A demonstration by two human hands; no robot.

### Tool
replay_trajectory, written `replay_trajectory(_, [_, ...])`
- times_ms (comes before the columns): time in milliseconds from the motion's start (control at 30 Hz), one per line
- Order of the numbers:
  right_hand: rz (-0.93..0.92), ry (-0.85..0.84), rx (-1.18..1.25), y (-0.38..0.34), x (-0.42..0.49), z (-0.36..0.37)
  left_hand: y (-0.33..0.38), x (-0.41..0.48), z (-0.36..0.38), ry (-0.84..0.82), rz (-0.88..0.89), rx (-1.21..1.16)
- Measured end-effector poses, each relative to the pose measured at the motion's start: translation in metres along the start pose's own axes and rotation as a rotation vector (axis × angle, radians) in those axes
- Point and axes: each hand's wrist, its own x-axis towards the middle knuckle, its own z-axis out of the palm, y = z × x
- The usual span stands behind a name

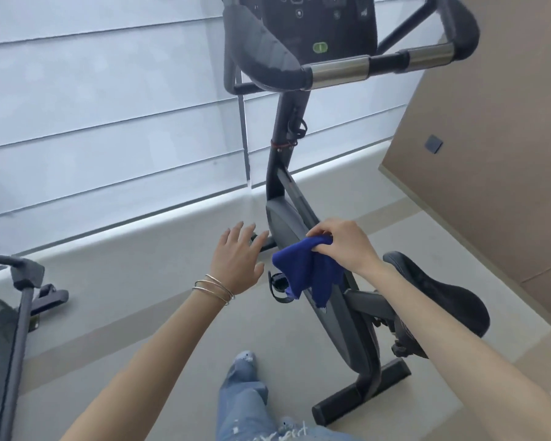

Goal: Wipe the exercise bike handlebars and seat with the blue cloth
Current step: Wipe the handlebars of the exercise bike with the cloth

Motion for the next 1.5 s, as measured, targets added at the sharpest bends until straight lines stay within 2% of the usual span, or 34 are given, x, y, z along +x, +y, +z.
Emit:
replay_trajectory(267, [-0.026, 0.221, -0.036, -0.032, 0.078, -0.039, -0.044, 0.086, -0.062, 0.154, 0.185, 0.041])
replay_trajectory(400, [-0.060, 0.349, -0.028, -0.048, 0.104, -0.057, -0.055, 0.113, -0.093, 0.328, 0.293, 0.057])
replay_trajectory(600, [-0.056, 0.550, -0.012, -0.063, 0.121, -0.079, -0.061, 0.137, -0.114, 0.414, 0.395, 0.071])
replay_trajectory(833, [-0.031, 0.659, 0.003, -0.061, 0.125, -0.101, -0.048, 0.152, -0.132, 0.508, 0.484, 0.097])
replay_trajectory(1033, [-0.084, 0.700, -0.007, -0.052, 0.135, -0.117, -0.029, 0.158, -0.141, 0.521, 0.462, 0.154])
replay_trajectory(1167, [-0.147, 0.685, -0.008, -0.048, 0.149, -0.134, -0.019, 0.162, -0.151, 0.590, 0.455, 0.184])
replay_trajectory(1367, [-0.220, 0.677, 0.018, -0.045, 0.171, -0.154, -0.020, 0.185, -0.175, 0.722, 0.295, 0.141])
replay_trajectory(1500, [-0.221, 0.679, 0.064, -0.037, 0.179, -0.154, -0.021, 0.197, -0.179, 0.720, 0.217, 0.120])
